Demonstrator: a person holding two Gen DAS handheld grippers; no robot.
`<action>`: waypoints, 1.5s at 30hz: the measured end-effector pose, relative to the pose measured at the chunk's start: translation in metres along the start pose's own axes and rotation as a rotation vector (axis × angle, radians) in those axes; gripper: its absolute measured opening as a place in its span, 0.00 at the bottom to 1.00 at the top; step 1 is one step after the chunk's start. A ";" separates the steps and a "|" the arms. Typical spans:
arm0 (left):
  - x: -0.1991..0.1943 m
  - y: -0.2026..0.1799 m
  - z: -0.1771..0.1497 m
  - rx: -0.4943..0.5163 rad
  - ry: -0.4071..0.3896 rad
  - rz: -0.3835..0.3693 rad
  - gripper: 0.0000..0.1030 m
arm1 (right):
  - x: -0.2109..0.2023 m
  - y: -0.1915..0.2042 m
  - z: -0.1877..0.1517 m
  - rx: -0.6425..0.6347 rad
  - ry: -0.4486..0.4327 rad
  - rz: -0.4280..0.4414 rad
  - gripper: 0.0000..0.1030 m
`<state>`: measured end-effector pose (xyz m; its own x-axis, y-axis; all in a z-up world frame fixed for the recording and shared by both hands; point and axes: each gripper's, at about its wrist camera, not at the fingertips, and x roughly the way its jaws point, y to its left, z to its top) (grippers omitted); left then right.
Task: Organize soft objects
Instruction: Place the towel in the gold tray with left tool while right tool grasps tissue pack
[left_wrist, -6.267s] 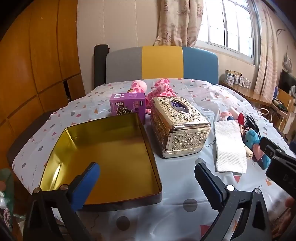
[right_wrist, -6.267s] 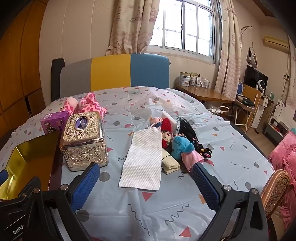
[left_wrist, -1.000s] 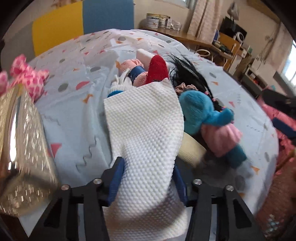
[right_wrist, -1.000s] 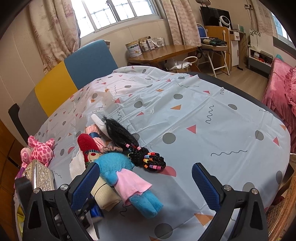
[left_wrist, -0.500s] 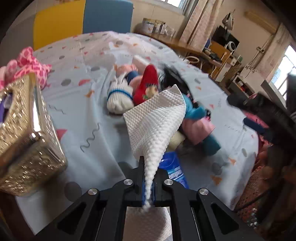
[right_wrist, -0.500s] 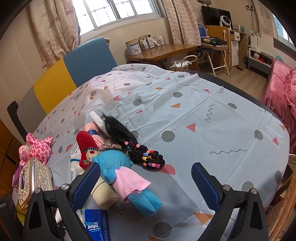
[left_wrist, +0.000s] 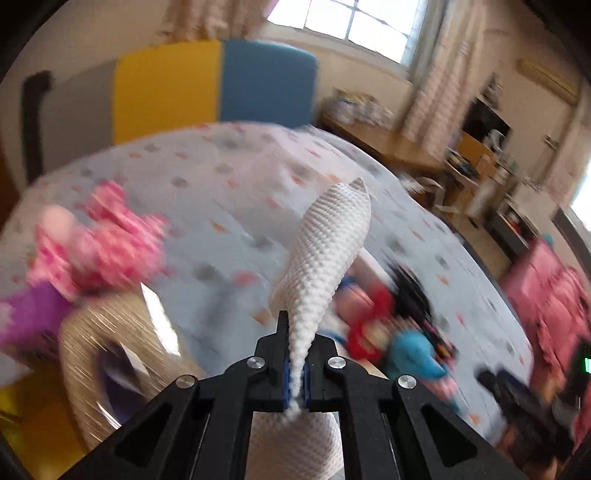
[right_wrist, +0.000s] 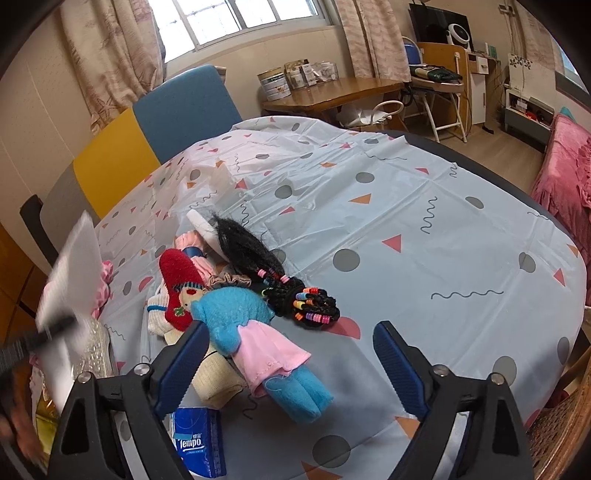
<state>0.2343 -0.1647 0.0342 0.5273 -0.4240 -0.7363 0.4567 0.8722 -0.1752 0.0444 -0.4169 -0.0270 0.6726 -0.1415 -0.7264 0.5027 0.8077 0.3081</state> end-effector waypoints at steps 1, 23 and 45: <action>-0.003 0.012 0.009 -0.014 -0.018 0.027 0.04 | 0.000 0.000 0.000 -0.004 0.004 0.003 0.88; -0.136 0.260 -0.114 -0.406 -0.129 0.419 0.05 | 0.006 0.061 -0.028 -0.241 0.140 0.185 0.76; -0.156 0.297 -0.222 -0.530 -0.075 0.647 0.72 | 0.070 0.124 -0.111 -0.516 0.489 0.078 0.35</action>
<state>0.1281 0.2145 -0.0478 0.6245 0.2008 -0.7547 -0.3395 0.9401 -0.0308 0.0933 -0.2633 -0.1081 0.3149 0.1029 -0.9435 0.0611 0.9898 0.1284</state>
